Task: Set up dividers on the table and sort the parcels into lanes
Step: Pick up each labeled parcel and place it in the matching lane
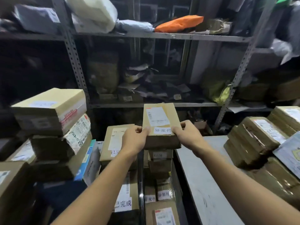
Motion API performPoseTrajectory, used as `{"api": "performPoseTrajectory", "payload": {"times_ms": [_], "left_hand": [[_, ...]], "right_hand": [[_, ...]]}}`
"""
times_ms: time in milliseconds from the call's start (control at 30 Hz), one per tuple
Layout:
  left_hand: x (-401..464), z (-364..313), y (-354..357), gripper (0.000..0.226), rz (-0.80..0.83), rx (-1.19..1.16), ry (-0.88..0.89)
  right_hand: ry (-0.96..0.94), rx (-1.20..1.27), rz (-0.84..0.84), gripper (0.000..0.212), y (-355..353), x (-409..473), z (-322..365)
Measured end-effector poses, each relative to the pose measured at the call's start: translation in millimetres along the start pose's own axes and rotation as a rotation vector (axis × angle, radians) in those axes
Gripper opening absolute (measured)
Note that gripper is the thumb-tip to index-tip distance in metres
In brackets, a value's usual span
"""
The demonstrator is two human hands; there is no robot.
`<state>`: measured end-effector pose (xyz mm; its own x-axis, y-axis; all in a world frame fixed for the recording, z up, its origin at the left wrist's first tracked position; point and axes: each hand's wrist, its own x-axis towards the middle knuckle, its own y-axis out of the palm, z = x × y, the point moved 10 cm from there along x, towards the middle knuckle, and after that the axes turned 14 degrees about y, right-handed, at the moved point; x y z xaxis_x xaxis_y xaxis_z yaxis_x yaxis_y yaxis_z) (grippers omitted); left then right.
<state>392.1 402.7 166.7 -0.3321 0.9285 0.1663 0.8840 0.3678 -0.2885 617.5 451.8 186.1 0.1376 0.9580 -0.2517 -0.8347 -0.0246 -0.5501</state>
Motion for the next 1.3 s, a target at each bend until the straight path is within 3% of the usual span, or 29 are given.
{"api": "performPoseTrajectory", "payload": {"times_ms": [200, 467, 767, 867, 1000, 1300], "left_hand": [[3.9, 27.4, 20.1, 0.012, -0.007, 0.006, -0.022], [5.1, 44.7, 31.2, 0.032, -0.018, 0.08, -0.031], [12.3, 41.4, 28.1, 0.046, -0.014, 0.136, 0.03], [12.3, 42.7, 23.8, 0.045, -0.017, 0.122, 0.026], [12.8, 42.6, 20.2, 0.02, -0.007, 0.114, 0.042], [13.3, 46.9, 20.1, 0.023, 0.019, 0.056, 0.04]], "right_hand": [[-0.008, 0.016, 0.04, 0.035, 18.0, 25.0, -16.5], [0.005, -0.011, 0.068, 0.036, 26.3, 43.2, -32.5], [-0.013, -0.038, 0.06, 0.066, 25.0, 41.0, -26.7], [-0.019, -0.063, 0.056, 0.067, 27.0, 37.3, -22.2], [-0.019, -0.072, 0.068, 0.067, 31.7, 32.0, -17.3], [-0.034, -0.053, 0.081, 0.058, 42.9, 26.2, -14.5]]}}
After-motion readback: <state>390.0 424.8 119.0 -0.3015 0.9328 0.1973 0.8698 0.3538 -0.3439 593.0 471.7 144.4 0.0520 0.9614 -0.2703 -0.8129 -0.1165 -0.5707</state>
